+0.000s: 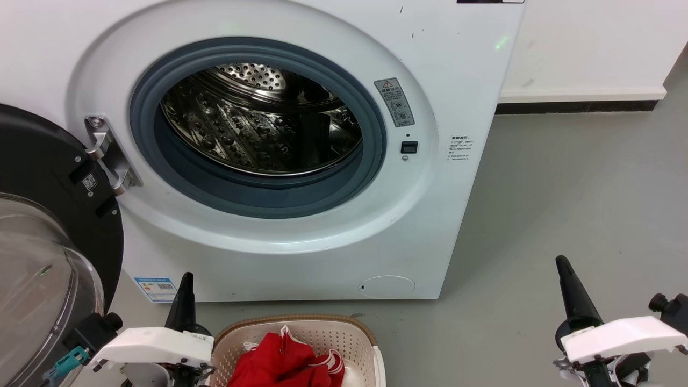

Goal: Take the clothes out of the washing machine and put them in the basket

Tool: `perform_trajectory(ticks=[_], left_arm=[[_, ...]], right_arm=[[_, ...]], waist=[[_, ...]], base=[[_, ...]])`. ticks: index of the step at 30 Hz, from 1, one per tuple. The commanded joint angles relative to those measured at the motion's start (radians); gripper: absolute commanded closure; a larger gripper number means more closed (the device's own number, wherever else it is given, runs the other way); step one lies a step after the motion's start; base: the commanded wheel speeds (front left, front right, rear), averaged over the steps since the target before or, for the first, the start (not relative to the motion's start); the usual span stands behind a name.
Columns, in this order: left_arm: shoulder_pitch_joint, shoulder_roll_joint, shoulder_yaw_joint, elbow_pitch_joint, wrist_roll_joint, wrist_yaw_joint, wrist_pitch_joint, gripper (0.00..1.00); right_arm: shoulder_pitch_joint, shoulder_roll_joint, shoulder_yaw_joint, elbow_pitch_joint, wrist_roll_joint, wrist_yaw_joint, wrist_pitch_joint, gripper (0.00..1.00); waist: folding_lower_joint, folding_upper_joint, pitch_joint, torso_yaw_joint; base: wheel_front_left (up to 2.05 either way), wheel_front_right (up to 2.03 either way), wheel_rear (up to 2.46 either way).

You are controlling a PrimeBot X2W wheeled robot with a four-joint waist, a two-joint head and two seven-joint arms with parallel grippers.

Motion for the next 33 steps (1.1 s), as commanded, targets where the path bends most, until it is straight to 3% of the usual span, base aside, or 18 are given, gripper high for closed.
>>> perform_trajectory(ticks=[1,33], left_arm=[[-0.029,0.002,0.004,-0.014,-0.03,-0.007,0.007,1.0],[-0.037,-0.004,0.031,-0.017,-0.381,-0.031,0.096,1.0]], right_arm=[[-0.029,-0.007,-0.004,-0.005,0.034,0.0,0.003,1.0],[-0.06,-0.007,-0.031,0.039,0.396,0.0,0.058,1.0]], waist=[[0.0,-0.0001,0.0,0.001],[0.0,-0.0001,0.001,0.013]], base=[[0.0,0.0,0.0],[0.0,0.0,0.0]])
